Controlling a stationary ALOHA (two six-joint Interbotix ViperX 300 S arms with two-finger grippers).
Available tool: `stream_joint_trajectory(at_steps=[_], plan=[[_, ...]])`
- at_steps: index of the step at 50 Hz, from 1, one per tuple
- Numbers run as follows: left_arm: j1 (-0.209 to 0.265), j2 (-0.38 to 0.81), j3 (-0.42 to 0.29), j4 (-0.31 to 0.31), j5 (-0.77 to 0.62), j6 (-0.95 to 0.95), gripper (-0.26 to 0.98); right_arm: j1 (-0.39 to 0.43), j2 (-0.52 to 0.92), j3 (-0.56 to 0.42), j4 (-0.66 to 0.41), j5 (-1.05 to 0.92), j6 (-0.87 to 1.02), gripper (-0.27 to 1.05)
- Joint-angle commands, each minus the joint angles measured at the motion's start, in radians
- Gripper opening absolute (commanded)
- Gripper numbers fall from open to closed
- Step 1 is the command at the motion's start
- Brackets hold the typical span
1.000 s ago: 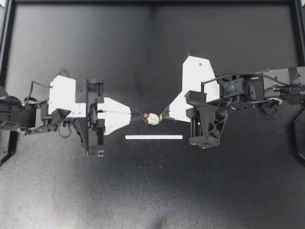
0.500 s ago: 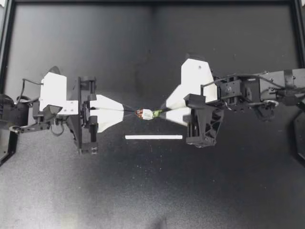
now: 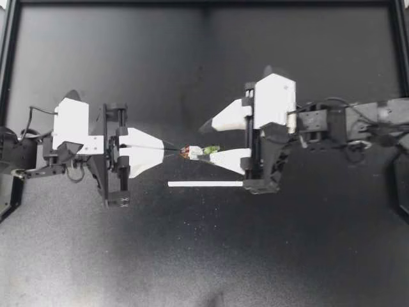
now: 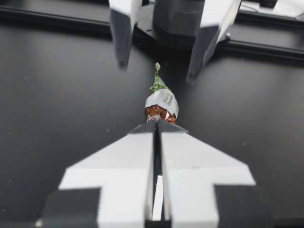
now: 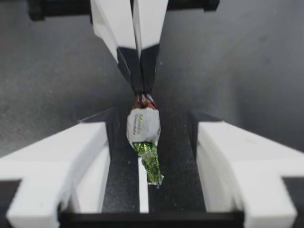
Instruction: Pick up the candy and unwrap it.
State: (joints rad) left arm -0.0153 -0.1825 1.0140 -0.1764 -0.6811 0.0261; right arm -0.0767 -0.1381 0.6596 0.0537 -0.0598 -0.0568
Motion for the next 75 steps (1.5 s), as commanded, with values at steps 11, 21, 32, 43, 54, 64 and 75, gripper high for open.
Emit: stream_joint_trajectory(at_steps=[11, 21, 32, 43, 54, 64, 75], plan=[[0.003, -0.020, -0.021, 0.000, -0.005, 0.002, -0.17, 0.002, 0.023, -0.048, -0.002, -0.011, -0.002, 0.55], [0.003, -0.020, -0.023, 0.000, -0.005, 0.003, -0.17, 0.003, 0.034, -0.048, -0.002, -0.006, 0.003, 0.55], [0.003, -0.020, -0.023, 0.000, -0.005, 0.002, -0.17, 0.003, 0.044, -0.063, 0.000, 0.023, 0.003, 0.42], [0.003, -0.020, -0.023, 0.000, -0.005, 0.003, -0.17, 0.003, 0.048, -0.075, -0.002, 0.038, -0.003, 0.09], [0.003, -0.020, -0.021, 0.005, -0.005, 0.015, -0.17, 0.003, 0.041, -0.077, -0.002, 0.034, -0.011, -0.15], [0.003, -0.021, -0.014, 0.029, -0.008, 0.015, -0.16, 0.003, 0.040, -0.077, -0.009, 0.034, -0.014, -0.17], [0.003, -0.025, -0.012, 0.046, -0.005, 0.014, -0.04, 0.003, 0.037, -0.077, -0.040, 0.032, -0.009, -0.17]])
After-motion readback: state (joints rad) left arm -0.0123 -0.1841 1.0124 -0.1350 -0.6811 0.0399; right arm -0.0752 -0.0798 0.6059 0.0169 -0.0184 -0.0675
